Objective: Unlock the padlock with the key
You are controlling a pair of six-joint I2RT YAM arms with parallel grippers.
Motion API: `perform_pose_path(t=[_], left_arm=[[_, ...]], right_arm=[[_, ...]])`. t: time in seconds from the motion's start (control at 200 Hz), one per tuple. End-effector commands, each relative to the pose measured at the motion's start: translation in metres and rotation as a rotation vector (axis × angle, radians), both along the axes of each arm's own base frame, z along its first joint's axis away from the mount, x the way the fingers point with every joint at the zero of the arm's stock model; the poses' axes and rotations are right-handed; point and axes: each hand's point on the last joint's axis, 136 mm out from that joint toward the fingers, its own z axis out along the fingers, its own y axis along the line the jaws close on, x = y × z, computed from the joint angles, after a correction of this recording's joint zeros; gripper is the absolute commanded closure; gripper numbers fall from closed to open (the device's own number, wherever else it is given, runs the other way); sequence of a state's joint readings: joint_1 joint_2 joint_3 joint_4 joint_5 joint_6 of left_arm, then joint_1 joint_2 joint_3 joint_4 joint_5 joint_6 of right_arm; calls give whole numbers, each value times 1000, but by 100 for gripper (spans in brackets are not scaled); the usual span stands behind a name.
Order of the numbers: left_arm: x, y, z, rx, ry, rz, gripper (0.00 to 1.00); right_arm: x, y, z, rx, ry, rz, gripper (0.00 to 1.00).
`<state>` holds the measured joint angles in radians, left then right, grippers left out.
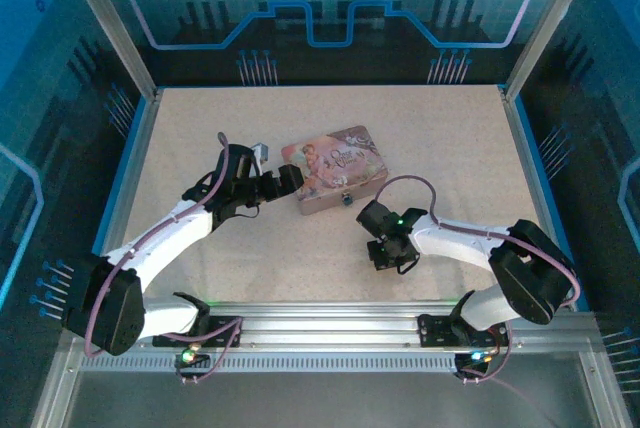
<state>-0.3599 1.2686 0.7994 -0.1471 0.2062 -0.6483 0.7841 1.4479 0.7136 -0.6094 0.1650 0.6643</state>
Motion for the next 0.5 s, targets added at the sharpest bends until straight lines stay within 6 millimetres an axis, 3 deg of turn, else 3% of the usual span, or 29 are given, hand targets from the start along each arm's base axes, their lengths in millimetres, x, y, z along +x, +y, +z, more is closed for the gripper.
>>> perform_pose_path(t=[0.0,0.495], left_arm=[[-1,0,4,-3,-2,-16,1],[-3,0,10,-2,-9,-23,1]], right_arm=[[-8,-9,-4,-19,27,-8,81],[-2,-6,7,169,-15,-30,92]])
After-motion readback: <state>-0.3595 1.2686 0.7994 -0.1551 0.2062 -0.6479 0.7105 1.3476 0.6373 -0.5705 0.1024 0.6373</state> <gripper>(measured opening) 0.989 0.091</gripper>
